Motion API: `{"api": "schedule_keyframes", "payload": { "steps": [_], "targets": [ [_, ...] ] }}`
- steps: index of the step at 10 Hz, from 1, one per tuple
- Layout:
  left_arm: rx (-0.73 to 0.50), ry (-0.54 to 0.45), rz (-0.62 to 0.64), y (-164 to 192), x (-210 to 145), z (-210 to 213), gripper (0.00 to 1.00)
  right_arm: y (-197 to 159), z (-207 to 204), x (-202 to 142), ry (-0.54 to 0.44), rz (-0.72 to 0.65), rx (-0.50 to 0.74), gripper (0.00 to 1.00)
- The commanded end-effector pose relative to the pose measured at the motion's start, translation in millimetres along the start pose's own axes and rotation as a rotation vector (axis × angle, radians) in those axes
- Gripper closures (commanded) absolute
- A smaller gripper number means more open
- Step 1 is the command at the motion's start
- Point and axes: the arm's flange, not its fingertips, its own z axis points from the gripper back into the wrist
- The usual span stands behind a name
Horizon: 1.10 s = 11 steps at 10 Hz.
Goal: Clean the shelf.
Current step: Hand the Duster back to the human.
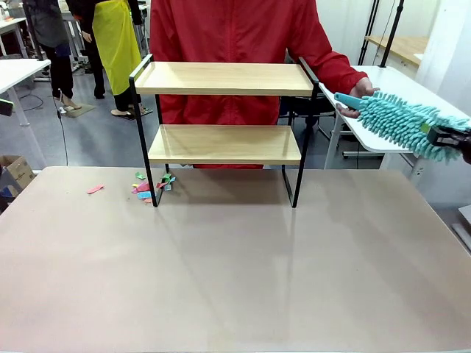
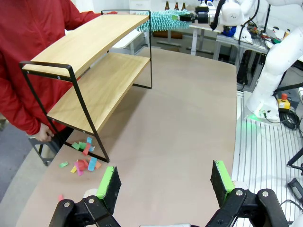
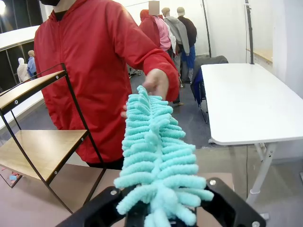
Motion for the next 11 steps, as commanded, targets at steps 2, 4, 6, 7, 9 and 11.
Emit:
{"api": "schedule_keyframes", "payload": {
  "steps": [2, 4, 6, 7, 9, 11],
  "targets": [
    [-0.003, -0.027, -0.02, 0, 1, -2, 0.0, 1, 0, 2, 0.0, 0.006, -0.006, 0.84],
    [-0.003, -0.027, -0.02, 0, 1, -2, 0.0, 1, 0, 2, 0.0, 0.006, -0.006, 0.84],
    [-0.003, -0.027, -0.02, 0, 1, -2, 0.0, 1, 0, 2, 0.0, 0.006, -0.006, 0.84],
    [-0.003, -0.027, -0.02, 0, 1, -2, 0.0, 0, 0, 0, -0.001, 0.0, 0.001, 0.33],
    [-0.003, -0.027, -0.02, 0, 1, -2, 0.0, 1, 9, 15, 0.016, 0.017, -0.008, 0.0],
    [-0.003, -0.027, -0.02, 0, 1, -2, 0.0, 3, 17, 32, 0.02, 0.0, 0.006, 0.0]
  ]
}}
